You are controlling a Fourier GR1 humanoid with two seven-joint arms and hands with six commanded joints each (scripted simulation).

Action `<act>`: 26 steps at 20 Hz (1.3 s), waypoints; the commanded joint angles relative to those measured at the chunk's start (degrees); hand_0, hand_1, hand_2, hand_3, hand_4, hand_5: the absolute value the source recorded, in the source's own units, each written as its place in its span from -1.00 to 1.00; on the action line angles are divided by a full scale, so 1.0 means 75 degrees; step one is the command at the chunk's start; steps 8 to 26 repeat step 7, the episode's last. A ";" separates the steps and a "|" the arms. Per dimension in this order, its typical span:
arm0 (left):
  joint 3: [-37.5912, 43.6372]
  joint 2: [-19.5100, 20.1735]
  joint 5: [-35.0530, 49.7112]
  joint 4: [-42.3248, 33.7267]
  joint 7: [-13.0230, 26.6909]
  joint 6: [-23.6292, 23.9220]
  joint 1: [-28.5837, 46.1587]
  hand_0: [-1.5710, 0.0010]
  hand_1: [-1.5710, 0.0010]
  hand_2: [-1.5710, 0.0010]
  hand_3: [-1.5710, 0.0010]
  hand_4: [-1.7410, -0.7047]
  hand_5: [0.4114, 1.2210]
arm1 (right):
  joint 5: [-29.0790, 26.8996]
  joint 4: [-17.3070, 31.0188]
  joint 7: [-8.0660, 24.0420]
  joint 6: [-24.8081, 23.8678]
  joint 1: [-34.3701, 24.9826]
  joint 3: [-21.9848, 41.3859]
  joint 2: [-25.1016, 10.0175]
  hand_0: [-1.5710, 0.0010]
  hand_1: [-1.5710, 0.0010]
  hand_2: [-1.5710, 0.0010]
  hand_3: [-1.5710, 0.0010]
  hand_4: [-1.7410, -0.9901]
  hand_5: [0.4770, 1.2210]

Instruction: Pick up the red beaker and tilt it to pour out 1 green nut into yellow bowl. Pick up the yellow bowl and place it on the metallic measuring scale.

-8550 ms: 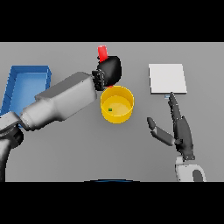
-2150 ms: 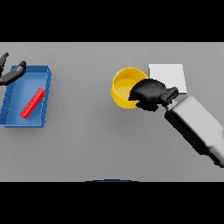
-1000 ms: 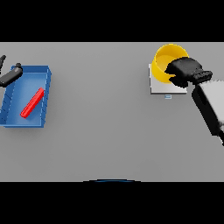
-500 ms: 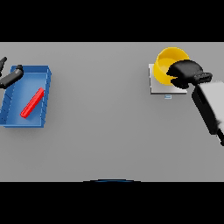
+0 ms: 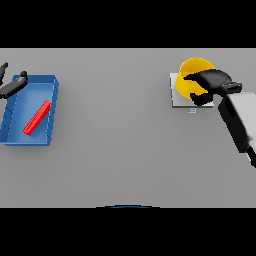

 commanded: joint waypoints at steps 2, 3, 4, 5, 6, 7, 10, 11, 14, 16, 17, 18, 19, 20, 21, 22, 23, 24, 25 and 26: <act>-0.0023 -0.0023 -0.0010 -0.0093 0.0083 0.0019 0.0080 1.00 1.00 1.00 1.00 0.75 -0.16 | 0.0065 -0.0054 -0.0110 0.0027 0.0058 0.0102 -0.0028 0.75 0.75 0.80 0.83 -0.19 -0.09; -0.0028 -0.0047 -0.0039 -0.0052 0.0063 0.0065 0.0065 1.00 1.00 1.00 1.00 0.75 -0.16 | 0.0095 -0.0068 -0.0053 0.0072 0.0078 0.0145 -0.0015 0.80 0.80 0.84 0.87 -0.15 -0.10; -0.0027 -0.0046 -0.0053 0.0003 0.0031 0.0065 0.0097 1.00 1.00 1.00 1.00 0.75 -0.15 | 0.0152 0.0040 0.0007 0.0064 0.0036 0.0172 0.0002 0.84 0.84 0.87 0.89 -0.11 -0.12; -0.0009 -0.0013 -0.0045 -0.0059 0.0045 0.0065 0.0086 1.00 1.00 1.00 1.00 0.75 -0.14 | 0.0160 -0.0038 0.0122 0.0170 0.0070 0.0195 -0.0033 0.87 0.87 0.90 0.91 -0.09 -0.14; -0.0021 -0.0014 -0.0084 -0.0006 -0.0006 0.0088 0.0089 1.00 1.00 1.00 1.00 0.75 -0.14 | 0.0152 -0.0046 0.0037 0.0137 0.0109 0.0201 -0.0035 0.90 0.90 0.92 0.93 -0.08 -0.17; 0.0009 0.0003 -0.0060 0.0003 -0.0014 0.0083 0.0060 1.00 1.00 1.00 1.00 0.75 -0.14 | 0.0084 -0.0169 0.0090 0.0270 0.0100 0.0154 -0.0104 0.92 0.92 0.94 0.94 -0.07 -0.19; 0.0009 0.0003 -0.0060 0.0003 -0.0014 0.0083 0.0060 1.00 1.00 1.00 1.00 0.75 -0.14 | 0.0084 -0.0169 0.0090 0.0270 0.0100 0.0154 -0.0104 0.92 0.92 0.94 0.94 -0.07 -0.19; 0.0009 0.0003 -0.0060 0.0003 -0.0014 0.0083 0.0060 1.00 1.00 1.00 1.00 0.75 -0.14 | 0.0084 -0.0169 0.0090 0.0270 0.0100 0.0154 -0.0104 0.92 0.92 0.94 0.94 -0.07 -0.19; 0.0009 0.0003 -0.0060 0.0003 -0.0014 0.0083 0.0060 1.00 1.00 1.00 1.00 0.75 -0.14 | 0.0084 -0.0169 0.0090 0.0270 0.0100 0.0154 -0.0104 0.92 0.92 0.94 0.94 -0.07 -0.19; 0.0009 0.0003 -0.0060 0.0003 -0.0014 0.0083 0.0060 1.00 1.00 1.00 1.00 0.75 -0.14 | 0.0084 -0.0169 0.0090 0.0270 0.0100 0.0154 -0.0104 0.92 0.92 0.94 0.94 -0.07 -0.19; 0.0009 0.0003 -0.0060 0.0003 -0.0014 0.0083 0.0060 1.00 1.00 1.00 1.00 0.75 -0.14 | 0.0084 -0.0169 0.0090 0.0270 0.0100 0.0154 -0.0104 0.92 0.92 0.94 0.94 -0.07 -0.19; 0.0009 0.0003 -0.0060 0.0003 -0.0014 0.0083 0.0060 1.00 1.00 1.00 1.00 0.75 -0.14 | 0.0084 -0.0169 0.0090 0.0270 0.0100 0.0154 -0.0104 0.92 0.92 0.94 0.94 -0.07 -0.19; 0.0009 0.0003 -0.0060 0.0003 -0.0014 0.0083 0.0060 1.00 1.00 1.00 1.00 0.75 -0.14 | 0.0084 -0.0169 0.0090 0.0270 0.0100 0.0154 -0.0104 0.92 0.92 0.94 0.94 -0.07 -0.19; 0.0009 0.0003 -0.0060 0.0003 -0.0014 0.0083 0.0060 1.00 1.00 1.00 1.00 0.75 -0.14 | 0.0084 -0.0169 0.0090 0.0270 0.0100 0.0154 -0.0104 0.92 0.92 0.94 0.94 -0.07 -0.19; 0.0009 0.0003 -0.0060 0.0003 -0.0014 0.0083 0.0060 1.00 1.00 1.00 1.00 0.75 -0.14 | 0.0084 -0.0169 0.0090 0.0270 0.0100 0.0154 -0.0104 0.92 0.92 0.94 0.94 -0.07 -0.19; 0.0009 0.0003 -0.0060 0.0003 -0.0014 0.0083 0.0060 1.00 1.00 1.00 1.00 0.75 -0.14 | 0.0084 -0.0169 0.0090 0.0270 0.0100 0.0154 -0.0104 0.92 0.92 0.94 0.94 -0.07 -0.19; 0.0009 0.0003 -0.0060 0.0003 -0.0014 0.0083 0.0060 1.00 1.00 1.00 1.00 0.75 -0.14 | 0.0084 -0.0169 0.0090 0.0270 0.0100 0.0154 -0.0104 0.92 0.92 0.94 0.94 -0.07 -0.19; 0.0009 0.0003 -0.0060 0.0003 -0.0014 0.0083 0.0060 1.00 1.00 1.00 1.00 0.75 -0.14 | 0.0084 -0.0169 0.0090 0.0270 0.0100 0.0154 -0.0104 0.92 0.92 0.94 0.94 -0.07 -0.19; 0.0009 0.0003 -0.0060 0.0003 -0.0014 0.0083 0.0060 1.00 1.00 1.00 1.00 0.75 -0.14 | 0.0084 -0.0169 0.0090 0.0270 0.0100 0.0154 -0.0104 0.92 0.92 0.94 0.94 -0.07 -0.19; 0.0009 0.0003 -0.0060 0.0003 -0.0014 0.0083 0.0060 1.00 1.00 1.00 1.00 0.75 -0.14 | 0.0084 -0.0169 0.0090 0.0270 0.0100 0.0154 -0.0104 0.92 0.92 0.94 0.94 -0.07 -0.19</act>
